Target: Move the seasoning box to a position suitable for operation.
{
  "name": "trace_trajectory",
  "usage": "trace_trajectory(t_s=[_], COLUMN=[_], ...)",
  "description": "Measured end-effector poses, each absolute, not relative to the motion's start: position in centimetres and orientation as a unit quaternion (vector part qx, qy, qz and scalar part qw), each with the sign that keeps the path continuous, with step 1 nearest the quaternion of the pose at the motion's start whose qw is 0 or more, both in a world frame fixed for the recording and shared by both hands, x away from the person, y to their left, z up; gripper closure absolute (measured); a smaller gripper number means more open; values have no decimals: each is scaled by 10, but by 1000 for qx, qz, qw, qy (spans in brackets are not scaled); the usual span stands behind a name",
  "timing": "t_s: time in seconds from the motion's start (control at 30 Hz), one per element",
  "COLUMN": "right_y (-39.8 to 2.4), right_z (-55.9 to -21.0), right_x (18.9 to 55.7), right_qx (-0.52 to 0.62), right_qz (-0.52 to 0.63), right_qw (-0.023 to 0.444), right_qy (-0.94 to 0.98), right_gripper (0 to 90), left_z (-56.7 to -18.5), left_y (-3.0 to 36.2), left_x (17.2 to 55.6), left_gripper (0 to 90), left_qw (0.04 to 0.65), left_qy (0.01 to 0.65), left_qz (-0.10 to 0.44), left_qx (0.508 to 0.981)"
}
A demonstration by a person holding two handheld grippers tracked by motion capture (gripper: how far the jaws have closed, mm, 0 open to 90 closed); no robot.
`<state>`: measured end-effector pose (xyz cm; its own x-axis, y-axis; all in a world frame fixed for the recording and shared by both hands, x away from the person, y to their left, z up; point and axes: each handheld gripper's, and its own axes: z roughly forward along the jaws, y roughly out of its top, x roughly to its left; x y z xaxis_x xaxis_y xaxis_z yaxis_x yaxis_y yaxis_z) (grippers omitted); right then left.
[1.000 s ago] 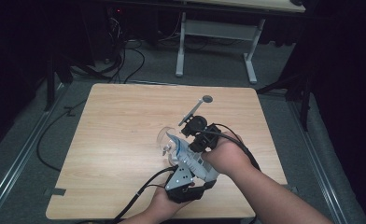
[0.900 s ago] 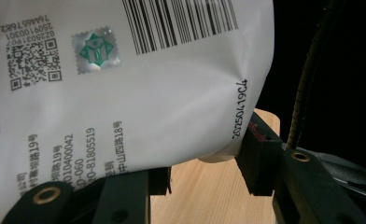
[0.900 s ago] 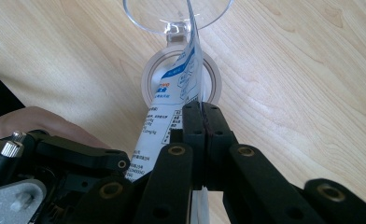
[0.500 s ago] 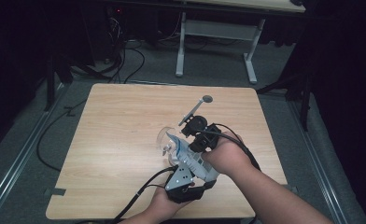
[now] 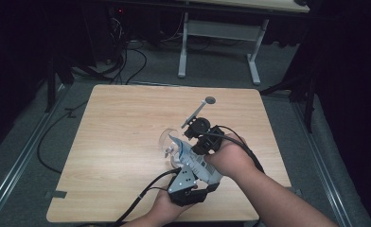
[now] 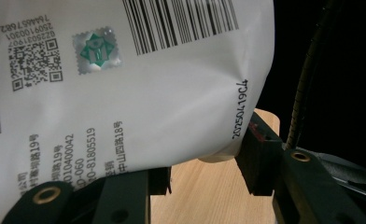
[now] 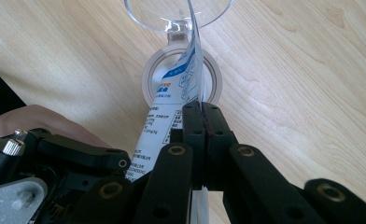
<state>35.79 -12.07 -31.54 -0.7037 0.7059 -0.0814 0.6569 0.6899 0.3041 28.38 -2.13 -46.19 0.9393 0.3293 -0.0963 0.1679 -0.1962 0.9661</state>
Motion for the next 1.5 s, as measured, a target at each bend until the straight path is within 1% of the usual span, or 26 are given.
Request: trace_trajectory(t_s=[0.8,1.5], right_y=[-120,-116], right_z=[-316,-315], right_x=[358,361], right_qx=[370,368], right_qz=[125,125], right_qw=[92,95], right_qy=[916,917], right_gripper=[900,900], left_z=[-462,-460], left_y=[-22,-21], left_x=[283,284], left_gripper=[602,575], left_qw=[614,619], left_qy=[162,165], left_qz=[67,67], left_qx=[770,765])
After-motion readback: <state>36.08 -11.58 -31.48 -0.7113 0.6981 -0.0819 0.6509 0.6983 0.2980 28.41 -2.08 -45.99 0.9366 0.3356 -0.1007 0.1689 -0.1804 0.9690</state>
